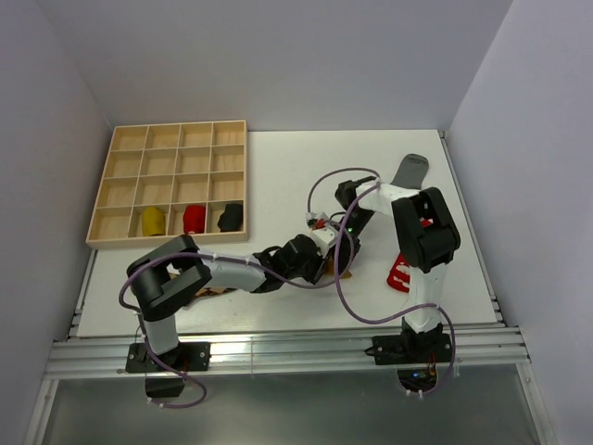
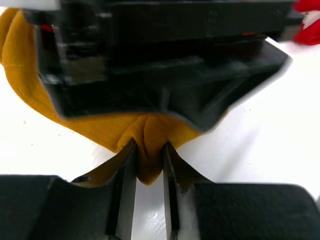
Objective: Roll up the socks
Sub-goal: Roll the sock at the center of the board.
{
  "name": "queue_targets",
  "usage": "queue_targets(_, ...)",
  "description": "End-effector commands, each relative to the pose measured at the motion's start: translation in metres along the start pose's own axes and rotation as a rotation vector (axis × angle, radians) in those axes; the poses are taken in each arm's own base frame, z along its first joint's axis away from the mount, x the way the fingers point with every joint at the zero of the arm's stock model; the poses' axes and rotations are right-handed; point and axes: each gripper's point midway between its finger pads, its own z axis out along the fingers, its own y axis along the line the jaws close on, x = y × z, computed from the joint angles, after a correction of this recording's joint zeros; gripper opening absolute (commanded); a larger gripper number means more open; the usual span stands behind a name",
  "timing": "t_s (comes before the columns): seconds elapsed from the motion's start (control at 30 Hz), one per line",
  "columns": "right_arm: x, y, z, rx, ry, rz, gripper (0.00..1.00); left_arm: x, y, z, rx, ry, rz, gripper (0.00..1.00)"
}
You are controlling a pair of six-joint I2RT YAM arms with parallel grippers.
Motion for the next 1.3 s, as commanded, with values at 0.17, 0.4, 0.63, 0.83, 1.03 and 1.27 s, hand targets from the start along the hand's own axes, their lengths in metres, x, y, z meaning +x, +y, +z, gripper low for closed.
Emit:
queue_targets(0.17,-0.012,-0.019,-0.019,0.167,-0.196,-0.022,0.54,0.028,-0.013,0.005,0.233,0.125,-0.192,0.00)
queue_targets(0.4,-0.017,-0.035,-0.082,0.381,-0.466,-0.023,0.58,0.035,-0.005,0.007,0.246,0.254,-0.302,0.00)
queue_targets(0.63,-0.003,-0.032,-0.108,0.613,-0.578,-0.186,0.61,0.036,-0.005,0.000,0.345,0.369,-0.488,0.00)
queue_targets(0.83,0.014,-0.014,-0.095,0.653,-0.542,-0.411,0.64,0.035,-0.008,-0.004,0.371,0.479,-0.610,0.00)
queue_targets(1.03,0.019,0.004,-0.076,0.704,-0.509,-0.616,0.73,0.038,-0.002,-0.009,0.338,0.587,-0.672,0.00)
queue_targets(1.27,0.010,0.025,-0.058,0.678,-0.483,-0.724,0.76,0.038,0.005,-0.002,0.325,0.618,-0.718,0.00)
